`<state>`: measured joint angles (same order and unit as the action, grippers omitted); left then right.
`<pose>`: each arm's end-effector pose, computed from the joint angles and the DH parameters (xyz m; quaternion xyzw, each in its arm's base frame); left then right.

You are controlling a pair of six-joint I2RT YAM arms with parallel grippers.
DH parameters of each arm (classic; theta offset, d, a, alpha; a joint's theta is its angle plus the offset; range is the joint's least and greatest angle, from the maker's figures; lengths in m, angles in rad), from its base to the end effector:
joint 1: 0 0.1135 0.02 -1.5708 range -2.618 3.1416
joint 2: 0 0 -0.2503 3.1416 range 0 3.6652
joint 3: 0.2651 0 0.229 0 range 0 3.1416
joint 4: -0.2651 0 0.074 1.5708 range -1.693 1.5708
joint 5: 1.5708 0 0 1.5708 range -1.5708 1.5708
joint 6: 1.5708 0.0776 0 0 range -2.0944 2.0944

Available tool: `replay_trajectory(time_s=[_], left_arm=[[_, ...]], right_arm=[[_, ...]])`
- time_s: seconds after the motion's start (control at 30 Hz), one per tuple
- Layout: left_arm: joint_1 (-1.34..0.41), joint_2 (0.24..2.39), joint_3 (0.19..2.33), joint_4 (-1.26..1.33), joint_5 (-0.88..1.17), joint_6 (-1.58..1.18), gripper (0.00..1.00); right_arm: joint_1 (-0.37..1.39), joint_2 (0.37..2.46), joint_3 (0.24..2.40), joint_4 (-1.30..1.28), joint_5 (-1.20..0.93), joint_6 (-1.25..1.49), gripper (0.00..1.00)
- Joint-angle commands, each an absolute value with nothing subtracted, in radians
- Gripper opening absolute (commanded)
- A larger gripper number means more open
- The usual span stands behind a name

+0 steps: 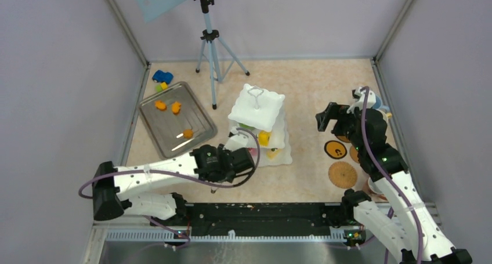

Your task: Serve the afternoon tea

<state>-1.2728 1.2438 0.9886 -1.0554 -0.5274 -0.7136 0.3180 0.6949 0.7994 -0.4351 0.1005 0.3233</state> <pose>0.0975 -0.1844 0.2165 0.2317 0.9294 0.0362 0.2849 0.1775 0.0502 0.3074 0.0313 0.8127 0.1441 0.5637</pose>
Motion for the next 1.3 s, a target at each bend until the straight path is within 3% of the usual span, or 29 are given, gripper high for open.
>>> replay_trajectory(time_s=[0.0, 0.17, 0.33, 0.5, 0.6, 1.27], left_arm=[[-1.164, 1.130, 0.971, -1.063, -0.511, -0.738, 0.50], [-1.004, 1.037, 0.985, -1.043, -0.535, -0.705, 0.50], [-0.681, 1.029, 1.021, -0.954, -0.492, -0.567, 0.53], [-0.253, 1.119, 1.045, -0.830, -0.172, -0.441, 0.57], [-0.104, 1.219, 1.060, -0.817, -0.011, -0.397, 0.58], [-0.028, 1.403, 1.126, -0.906, -0.019, -0.371, 0.64]], right_arm=[[0.326, 0.691, 0.817, -0.406, 0.117, 0.298, 0.99], [0.326, 0.707, 0.812, -0.392, 0.086, 0.306, 0.99], [0.326, 0.722, 0.807, -0.390, 0.042, 0.338, 0.99], [0.326, 0.738, 0.830, -0.409, 0.023, 0.351, 0.99], [0.326, 0.737, 0.837, -0.415, 0.013, 0.351, 0.99], [0.326, 0.727, 0.814, -0.407, 0.005, 0.354, 0.99]])
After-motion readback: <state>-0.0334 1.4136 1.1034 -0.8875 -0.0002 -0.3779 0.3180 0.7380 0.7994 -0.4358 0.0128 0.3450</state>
